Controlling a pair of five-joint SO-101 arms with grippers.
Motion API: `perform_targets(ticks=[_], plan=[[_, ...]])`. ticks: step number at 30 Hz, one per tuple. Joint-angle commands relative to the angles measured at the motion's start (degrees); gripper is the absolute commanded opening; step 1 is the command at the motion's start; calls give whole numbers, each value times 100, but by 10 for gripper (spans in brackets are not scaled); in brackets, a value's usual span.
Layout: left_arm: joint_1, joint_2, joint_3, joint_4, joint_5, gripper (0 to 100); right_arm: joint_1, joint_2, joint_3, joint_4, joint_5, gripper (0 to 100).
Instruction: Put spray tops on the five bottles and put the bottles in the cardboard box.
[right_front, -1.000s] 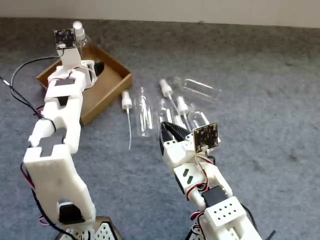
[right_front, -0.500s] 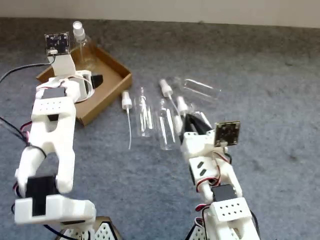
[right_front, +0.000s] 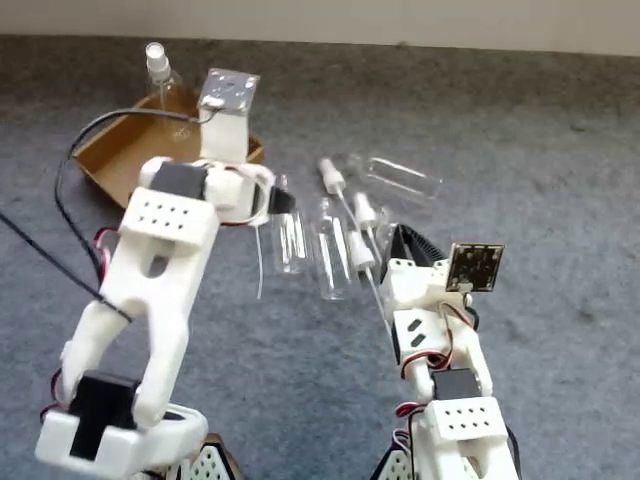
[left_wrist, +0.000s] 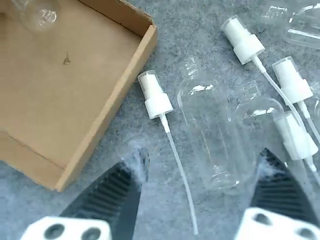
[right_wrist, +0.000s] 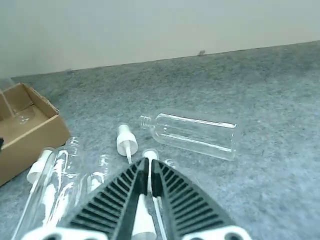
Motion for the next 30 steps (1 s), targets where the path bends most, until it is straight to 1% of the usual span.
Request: perform_targets(ticks=[1, 4, 7, 13, 17, 22, 30], plan=[[347, 699, -1314, 563, 501, 309, -154, -57, 330, -171, -62, 9], [549, 1481, -2273, 1143, 527, 309, -163, -57, 330, -171, -62, 9], [664, 2246, -3160, 1556, 527, 309, -163, -57, 330, -171, -62, 9], [549, 3538, -4330, 1846, 527, 309, -163, -57, 330, -171, -53, 9], [374, 4189, -4901, 1855, 527, 309, -163, -57, 330, -171, -44, 9], [321, 4840, -5411, 1873, 527, 309, -163, -57, 330, -171, -44, 9], [312, 5349, -5543, 1873, 527, 309, -163, -57, 330, -171, -35, 9]])
